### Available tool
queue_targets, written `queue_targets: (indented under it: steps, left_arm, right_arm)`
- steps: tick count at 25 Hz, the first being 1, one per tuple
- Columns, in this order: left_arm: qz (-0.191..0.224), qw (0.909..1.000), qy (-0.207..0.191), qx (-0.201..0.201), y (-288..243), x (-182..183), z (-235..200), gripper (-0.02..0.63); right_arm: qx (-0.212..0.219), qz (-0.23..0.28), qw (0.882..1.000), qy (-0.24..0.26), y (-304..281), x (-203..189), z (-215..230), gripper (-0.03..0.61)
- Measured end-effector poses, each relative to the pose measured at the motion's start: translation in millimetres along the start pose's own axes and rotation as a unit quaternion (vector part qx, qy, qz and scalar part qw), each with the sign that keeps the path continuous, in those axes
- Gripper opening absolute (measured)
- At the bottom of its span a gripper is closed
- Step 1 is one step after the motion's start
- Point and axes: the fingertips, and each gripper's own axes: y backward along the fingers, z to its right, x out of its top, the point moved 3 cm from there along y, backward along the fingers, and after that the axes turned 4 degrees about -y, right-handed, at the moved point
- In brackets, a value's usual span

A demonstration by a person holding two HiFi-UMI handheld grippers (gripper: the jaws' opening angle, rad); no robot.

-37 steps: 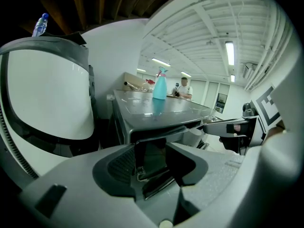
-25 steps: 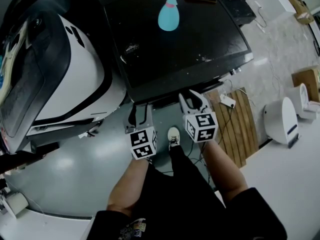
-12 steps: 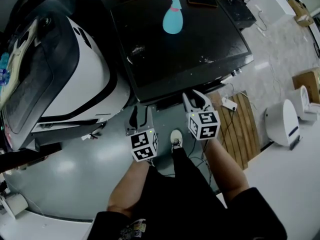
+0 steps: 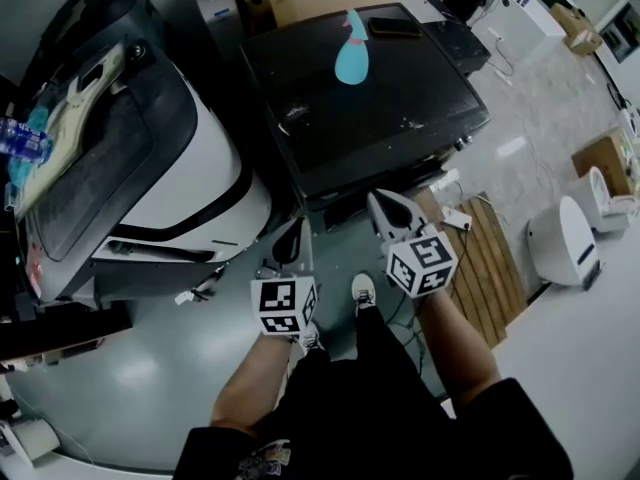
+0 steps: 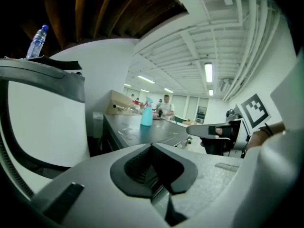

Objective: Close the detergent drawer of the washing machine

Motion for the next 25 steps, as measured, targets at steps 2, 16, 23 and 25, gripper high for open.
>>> queue_targets:
  steps: [2, 16, 23, 25]
  left_arm:
    - [0.022, 0.9990, -0.018, -0.035, 27.8, 15.0, 4.2, 0.005]
    - [0.023, 0.9847, -0.101, -0.140, 165.4, 22.2, 36.4, 0.004]
    - [0.040, 0.9817, -0.105, -0.154, 187.3, 13.9, 75.4, 0.003]
    - [0.045, 0.9809, -0.108, -0.156, 192.5, 12.0, 90.9, 0.003]
  right_arm:
    - [0.006, 0.015, 1.000, 0.021, 16.1, 9.7, -29.6, -0.002]
    - [-0.043, 0.056, 0.996, 0.057, 143.3, 12.0, -144.6, -0.002]
    - [-0.049, 0.068, 0.994, 0.065, 189.9, 5.9, -145.3, -0.002]
    - [-0.049, 0.069, 0.995, 0.060, 204.8, 2.8, -142.0, -0.002]
